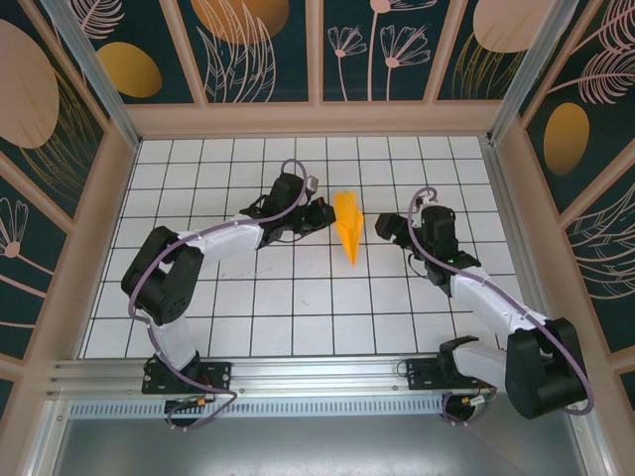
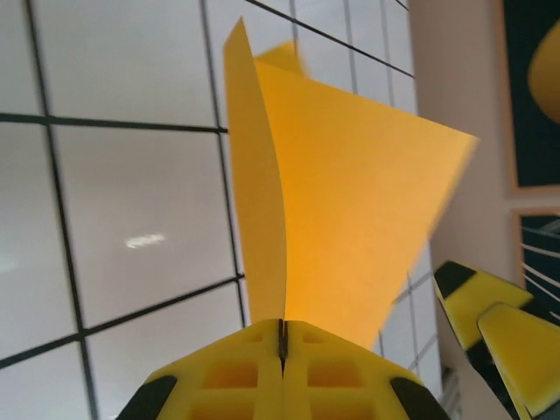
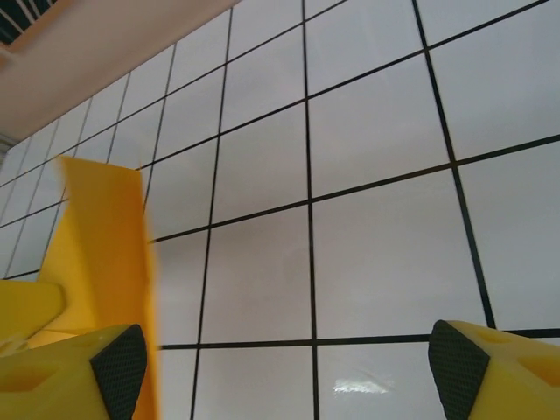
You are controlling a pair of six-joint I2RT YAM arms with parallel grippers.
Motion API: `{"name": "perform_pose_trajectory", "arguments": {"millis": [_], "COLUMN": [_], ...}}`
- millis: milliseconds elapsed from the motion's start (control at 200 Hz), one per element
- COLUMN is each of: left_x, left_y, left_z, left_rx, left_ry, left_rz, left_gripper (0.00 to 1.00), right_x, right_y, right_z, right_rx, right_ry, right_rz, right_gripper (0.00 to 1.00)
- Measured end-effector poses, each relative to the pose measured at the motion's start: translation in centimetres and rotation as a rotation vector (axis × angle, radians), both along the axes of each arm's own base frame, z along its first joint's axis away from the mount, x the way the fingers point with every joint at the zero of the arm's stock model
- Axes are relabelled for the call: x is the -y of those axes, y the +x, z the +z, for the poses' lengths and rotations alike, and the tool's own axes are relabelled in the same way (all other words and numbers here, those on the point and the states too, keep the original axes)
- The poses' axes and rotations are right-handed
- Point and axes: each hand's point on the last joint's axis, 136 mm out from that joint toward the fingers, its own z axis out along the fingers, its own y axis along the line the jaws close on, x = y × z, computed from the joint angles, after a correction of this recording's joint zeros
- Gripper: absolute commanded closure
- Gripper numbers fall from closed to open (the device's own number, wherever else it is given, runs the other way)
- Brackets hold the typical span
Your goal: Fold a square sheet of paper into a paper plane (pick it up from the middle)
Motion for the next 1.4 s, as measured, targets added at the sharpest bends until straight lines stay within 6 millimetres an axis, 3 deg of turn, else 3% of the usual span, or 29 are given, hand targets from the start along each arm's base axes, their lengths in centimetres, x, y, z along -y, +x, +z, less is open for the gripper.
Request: {"name": "perform_pose_trajectory", "arguments": {"millis": [155, 390, 580, 821, 1096, 1401], "left_x": [1.2, 1.6, 1.3, 1.2, 1.2, 1.1], "left_y": [-0.3, -0.9, -1.5, -1.6, -1.6, -1.6], "left_z": [-0.5, -5.2, -7.8, -8.1, -8.2, -8.8], "left_rx": [0.003, -0.072, -0.119, -0.118, -0.109, -0.118], "left_ry": [-0.056, -0.028, 0.002, 0.009, 0.016, 0.022], "left_rz": [-0.062, -0.100, -0.106, -0.109, -0.114, -0.114], "left_gripper": [1.00, 1.00, 1.00, 1.00, 1.00, 0.99], "right_x": [-1.0, -5.1, -7.3, -8.9, -9.0, -9.4], "right_y": [-1.1, -3.6, -4.2, -4.4, -4.3, -3.9], "right_z": [-0.3, -3.0, -5.5, -7.6, -9.1, -10.0], "right_rx": [-0.058, -0.200, -0.293, -0.369, -0.425, -0.456], "right_ry": [0.057, 0.035, -0.004, -0.029, -0.053, -0.067], "right_rz": [0.022, 0.106, 0.126, 0.155, 0.141, 0.146], "right_gripper": [0.30, 0.45, 0.54, 0.59, 0.54, 0.59]}}
